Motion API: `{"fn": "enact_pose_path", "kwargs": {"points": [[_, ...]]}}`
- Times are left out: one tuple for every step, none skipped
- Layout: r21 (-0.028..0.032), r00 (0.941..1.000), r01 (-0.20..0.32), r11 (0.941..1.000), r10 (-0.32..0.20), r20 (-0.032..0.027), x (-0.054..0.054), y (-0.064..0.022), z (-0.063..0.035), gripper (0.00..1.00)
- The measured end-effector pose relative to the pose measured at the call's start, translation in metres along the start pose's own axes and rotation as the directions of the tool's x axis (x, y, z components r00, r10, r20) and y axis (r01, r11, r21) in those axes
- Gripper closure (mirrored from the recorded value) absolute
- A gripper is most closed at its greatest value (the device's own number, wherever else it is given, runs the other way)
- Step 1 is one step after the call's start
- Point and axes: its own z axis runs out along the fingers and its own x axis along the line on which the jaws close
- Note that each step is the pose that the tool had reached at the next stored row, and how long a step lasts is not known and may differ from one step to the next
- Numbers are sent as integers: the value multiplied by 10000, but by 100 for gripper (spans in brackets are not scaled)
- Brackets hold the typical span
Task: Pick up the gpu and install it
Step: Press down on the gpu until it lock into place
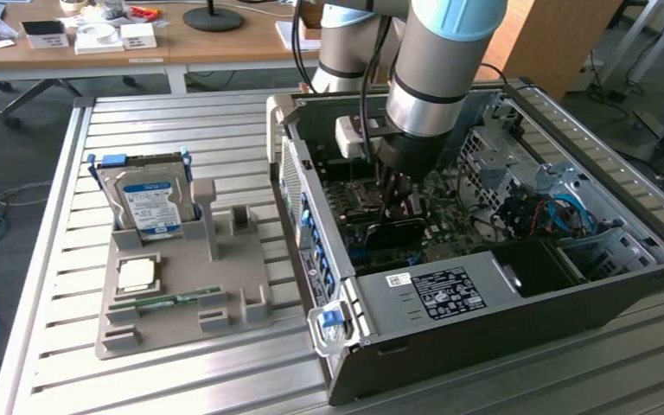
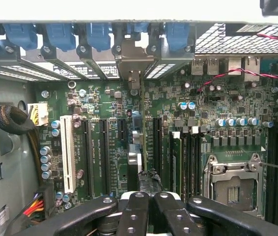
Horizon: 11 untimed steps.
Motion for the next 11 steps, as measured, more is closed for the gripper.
{"fn": "enact_pose_path", "kwargs": {"points": [[0,10000,1,10000,-1,-2,0,1,2,89],[0,10000,1,10000,-1,-4,0,2,3,89],[-1,10000,1,10000,-1,-3,0,2,3,89],[-2,10000,1,10000,-1,-3,1,2,3,89],[-1,10000,0,10000,0,-2,1,3,4,89],[-1,10000,-1,10000,1,-1,0,3,4,89],[-1,10000,0,10000,0,-1,0,3,4,89],[-1,10000,0,10000,0,-1,0,3,4,89],[0,10000,-1,10000,1,2,0,3,2,89],[3,10000,-1,10000,1,11,-1,3,-4,89],[4,10000,-1,10000,1,15,-3,2,-24,89]]}}
